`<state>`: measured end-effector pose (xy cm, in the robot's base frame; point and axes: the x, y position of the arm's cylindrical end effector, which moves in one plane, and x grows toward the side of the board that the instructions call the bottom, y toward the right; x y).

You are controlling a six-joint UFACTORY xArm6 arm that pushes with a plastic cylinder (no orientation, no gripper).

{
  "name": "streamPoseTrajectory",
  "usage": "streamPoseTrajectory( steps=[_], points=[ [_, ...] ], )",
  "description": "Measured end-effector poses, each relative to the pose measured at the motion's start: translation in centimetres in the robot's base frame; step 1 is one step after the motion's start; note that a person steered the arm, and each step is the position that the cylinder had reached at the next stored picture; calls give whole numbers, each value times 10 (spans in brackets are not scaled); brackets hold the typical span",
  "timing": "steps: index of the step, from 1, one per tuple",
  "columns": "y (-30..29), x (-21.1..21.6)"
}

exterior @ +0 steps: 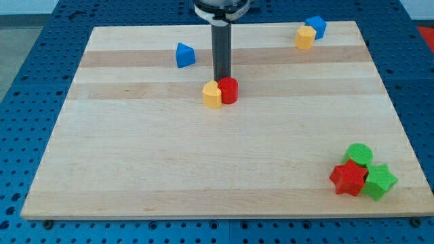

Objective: Separate the yellow heart and red circle

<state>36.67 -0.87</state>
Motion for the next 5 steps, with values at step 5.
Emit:
streamPoseTrajectory(
  steps=[5],
  points=[
    [31,97]
  ],
)
